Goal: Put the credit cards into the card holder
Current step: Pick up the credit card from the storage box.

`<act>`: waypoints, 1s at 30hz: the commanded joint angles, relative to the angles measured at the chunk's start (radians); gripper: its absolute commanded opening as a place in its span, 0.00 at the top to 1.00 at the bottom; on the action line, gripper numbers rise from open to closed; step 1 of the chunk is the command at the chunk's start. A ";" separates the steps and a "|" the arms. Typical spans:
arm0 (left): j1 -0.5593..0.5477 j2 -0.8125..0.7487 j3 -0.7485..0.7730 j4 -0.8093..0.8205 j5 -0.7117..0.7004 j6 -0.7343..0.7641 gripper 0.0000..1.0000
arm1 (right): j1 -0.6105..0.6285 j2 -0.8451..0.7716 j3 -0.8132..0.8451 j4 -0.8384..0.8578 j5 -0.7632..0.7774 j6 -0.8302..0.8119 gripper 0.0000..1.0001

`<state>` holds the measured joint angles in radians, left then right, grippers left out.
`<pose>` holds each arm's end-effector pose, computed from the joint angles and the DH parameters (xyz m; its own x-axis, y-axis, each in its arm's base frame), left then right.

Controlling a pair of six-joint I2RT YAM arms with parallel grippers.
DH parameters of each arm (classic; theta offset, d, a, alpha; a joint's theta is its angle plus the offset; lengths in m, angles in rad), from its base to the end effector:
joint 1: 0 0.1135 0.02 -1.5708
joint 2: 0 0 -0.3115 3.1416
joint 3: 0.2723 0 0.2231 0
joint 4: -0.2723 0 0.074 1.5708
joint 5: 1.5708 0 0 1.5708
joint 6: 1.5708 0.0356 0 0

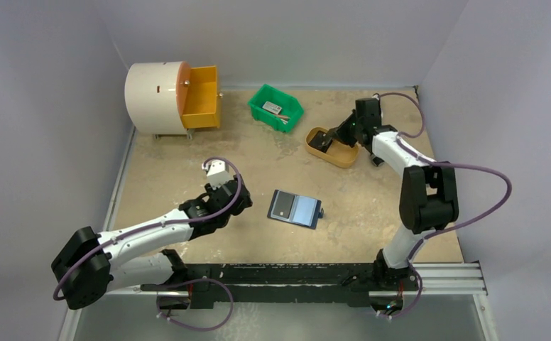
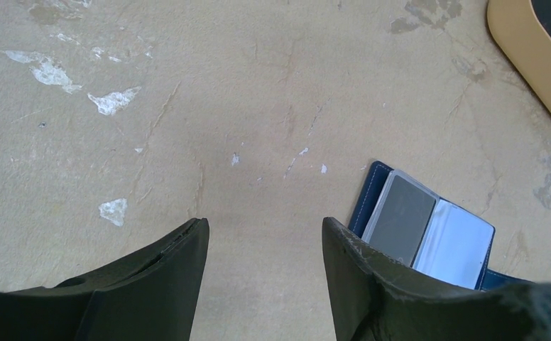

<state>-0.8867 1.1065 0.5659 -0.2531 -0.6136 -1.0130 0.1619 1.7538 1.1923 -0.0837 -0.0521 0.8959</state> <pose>0.1220 -0.1172 0.2594 -0.5596 -0.4114 -0.7195 -0.1819 0.9079 -0.3776 0.3728 0.0628 0.2903 -0.5286 0.7037 -0.4748 0.3372 0.6873 0.6434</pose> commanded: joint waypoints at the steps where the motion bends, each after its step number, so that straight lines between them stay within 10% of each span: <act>1: -0.004 -0.039 0.032 0.012 -0.020 -0.027 0.41 | -0.020 -0.107 0.098 -0.072 -0.042 0.106 1.00; 11: -0.005 -0.081 0.019 0.002 -0.022 -0.044 0.41 | -0.021 -0.188 0.144 -0.133 -0.140 0.164 1.00; 17: -0.004 -0.127 0.005 0.066 0.031 0.023 0.36 | 0.088 -0.346 0.146 -0.275 -0.108 -0.213 1.00; 24: -0.066 0.012 0.011 0.329 0.226 0.126 0.28 | 0.199 -0.652 -0.183 -0.441 -0.016 -0.337 1.00; 30: -0.143 0.214 0.182 0.201 0.096 0.166 0.30 | 0.208 -0.872 -0.500 -0.333 -0.215 -0.280 1.00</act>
<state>-1.0138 1.2587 0.6456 -0.0490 -0.4603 -0.8963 0.3630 0.9596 0.8387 -0.4515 -0.1368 0.6132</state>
